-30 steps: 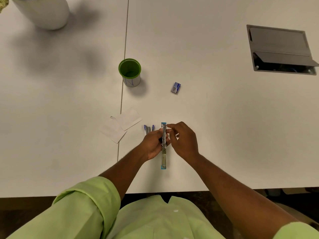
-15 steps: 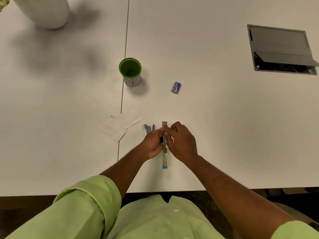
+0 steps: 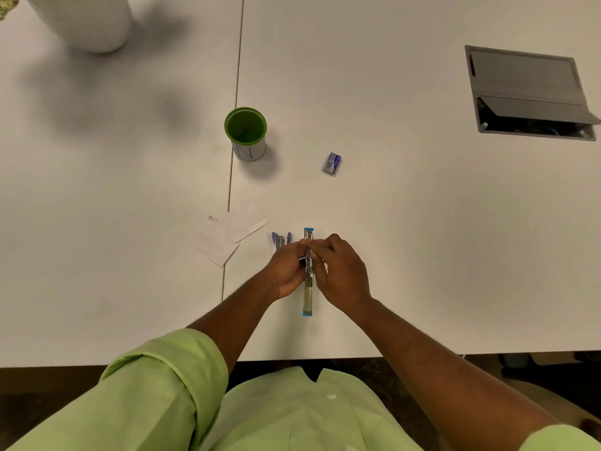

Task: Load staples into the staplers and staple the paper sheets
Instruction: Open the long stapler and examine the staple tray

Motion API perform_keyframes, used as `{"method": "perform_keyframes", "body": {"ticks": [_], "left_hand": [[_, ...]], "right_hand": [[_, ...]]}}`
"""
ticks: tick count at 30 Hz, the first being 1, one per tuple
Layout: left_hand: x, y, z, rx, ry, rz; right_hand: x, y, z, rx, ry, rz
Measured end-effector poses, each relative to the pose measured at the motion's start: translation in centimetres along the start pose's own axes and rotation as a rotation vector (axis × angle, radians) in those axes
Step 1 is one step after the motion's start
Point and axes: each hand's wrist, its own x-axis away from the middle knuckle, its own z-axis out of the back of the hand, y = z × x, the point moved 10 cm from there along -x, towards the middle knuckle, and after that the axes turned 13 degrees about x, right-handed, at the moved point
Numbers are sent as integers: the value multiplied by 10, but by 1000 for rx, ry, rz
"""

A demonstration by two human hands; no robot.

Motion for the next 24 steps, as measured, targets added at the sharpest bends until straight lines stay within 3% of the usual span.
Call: {"method": "perform_keyframes", "body": {"ticks": [18, 24], "left_hand": [[6, -8, 0, -45, -11, 25], [7, -4, -1, 14, -28, 17]], "right_hand": [[24, 2, -8, -18, 40, 75], [24, 10, -12, -175, 65, 38]]}}
